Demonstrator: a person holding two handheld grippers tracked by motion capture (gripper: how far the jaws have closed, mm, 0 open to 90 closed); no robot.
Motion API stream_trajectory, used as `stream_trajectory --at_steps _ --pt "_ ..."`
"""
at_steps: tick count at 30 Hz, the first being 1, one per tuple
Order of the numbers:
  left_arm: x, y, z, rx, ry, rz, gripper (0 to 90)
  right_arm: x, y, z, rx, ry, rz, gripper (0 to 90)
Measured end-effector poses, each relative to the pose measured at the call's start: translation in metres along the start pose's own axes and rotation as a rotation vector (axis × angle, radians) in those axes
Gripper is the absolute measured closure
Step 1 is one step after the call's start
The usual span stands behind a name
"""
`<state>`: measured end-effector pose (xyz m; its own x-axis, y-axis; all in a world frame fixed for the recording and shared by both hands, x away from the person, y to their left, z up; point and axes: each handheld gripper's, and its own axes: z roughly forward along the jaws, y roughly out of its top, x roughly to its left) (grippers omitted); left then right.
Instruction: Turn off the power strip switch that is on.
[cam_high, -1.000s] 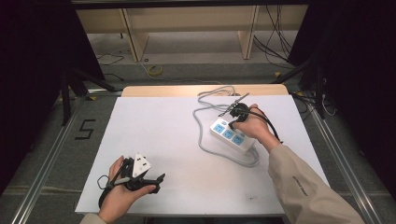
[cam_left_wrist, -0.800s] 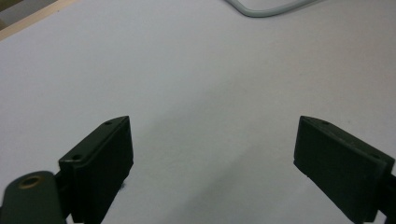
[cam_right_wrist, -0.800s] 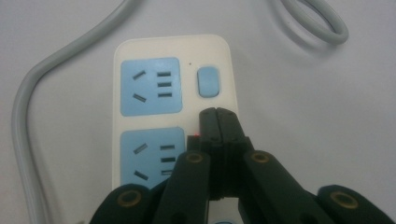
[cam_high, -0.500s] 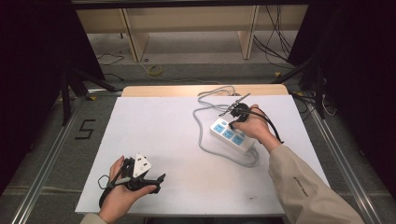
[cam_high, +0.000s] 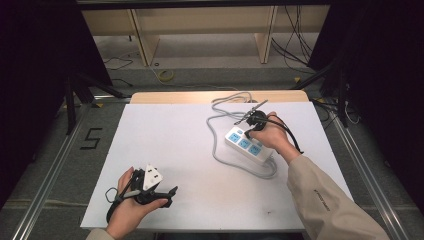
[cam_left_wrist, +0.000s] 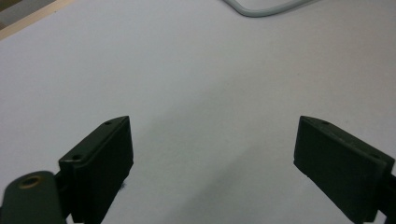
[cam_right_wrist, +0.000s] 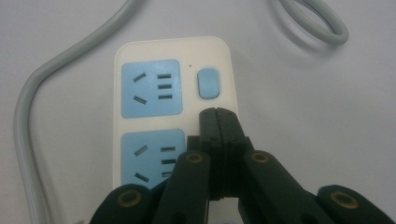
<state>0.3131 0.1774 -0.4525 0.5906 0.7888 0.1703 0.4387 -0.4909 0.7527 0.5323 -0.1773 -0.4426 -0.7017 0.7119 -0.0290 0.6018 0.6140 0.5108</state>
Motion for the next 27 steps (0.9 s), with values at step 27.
stream_trajectory --at_steps 27 --pt "-0.0006 0.0003 0.0004 -0.002 -0.002 0.002 11.5 0.0003 0.0001 -0.0002 -0.002 -0.003 0.004 90.0"
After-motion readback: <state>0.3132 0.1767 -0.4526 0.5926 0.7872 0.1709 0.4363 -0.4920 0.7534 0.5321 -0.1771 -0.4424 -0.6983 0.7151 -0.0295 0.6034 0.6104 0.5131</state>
